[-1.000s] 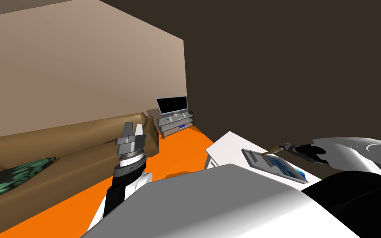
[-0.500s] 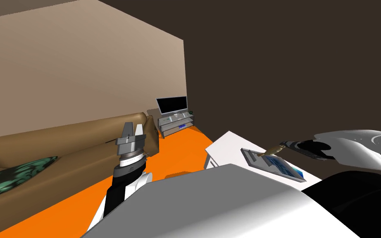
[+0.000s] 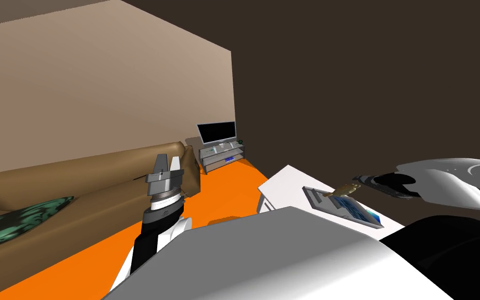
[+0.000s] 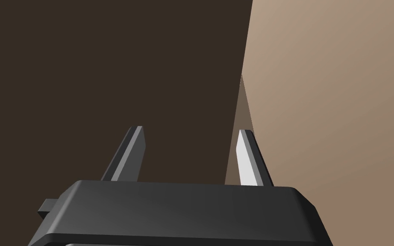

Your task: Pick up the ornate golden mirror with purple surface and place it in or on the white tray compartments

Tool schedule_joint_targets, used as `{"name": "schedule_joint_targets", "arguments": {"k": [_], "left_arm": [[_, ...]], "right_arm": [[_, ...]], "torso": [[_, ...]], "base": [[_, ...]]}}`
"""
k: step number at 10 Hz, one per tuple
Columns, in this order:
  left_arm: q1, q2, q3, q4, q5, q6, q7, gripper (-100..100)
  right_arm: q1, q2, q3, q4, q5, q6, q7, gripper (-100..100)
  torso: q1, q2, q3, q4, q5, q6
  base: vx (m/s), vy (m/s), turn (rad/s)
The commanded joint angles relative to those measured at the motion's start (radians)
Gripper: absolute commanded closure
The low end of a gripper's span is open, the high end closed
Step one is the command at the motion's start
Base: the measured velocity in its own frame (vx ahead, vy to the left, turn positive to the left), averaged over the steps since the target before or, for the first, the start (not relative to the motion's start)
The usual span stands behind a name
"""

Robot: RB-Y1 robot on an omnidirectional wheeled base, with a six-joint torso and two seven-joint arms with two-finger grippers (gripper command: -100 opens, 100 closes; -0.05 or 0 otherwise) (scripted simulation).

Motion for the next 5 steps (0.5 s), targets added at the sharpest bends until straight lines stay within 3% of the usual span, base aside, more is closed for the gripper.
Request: {"name": "schedule_joint_targets", "arguments": {"k": [1, 5], "left_arm": [[0.0, 0.0, 0.0, 0.0, 0.0, 0.0, 0.0, 0], [0.0, 0.0, 0.0, 0.0, 0.0, 0.0, 0.0, 0]], "right_arm": [[0.0, 0.0, 0.0, 0.0, 0.0, 0.0, 0.0, 0], [0.0, 0.0, 0.0, 0.0, 0.0, 0.0, 0.0, 0]], "torso": [[0.0, 0.0, 0.0, 0.0, 0.0, 0.0], [0.0, 0.0, 0.0, 0.0, 0.0, 0.0]], "base": [[0.0, 0.0, 0.0], [0.0, 0.0, 0.0]]}}
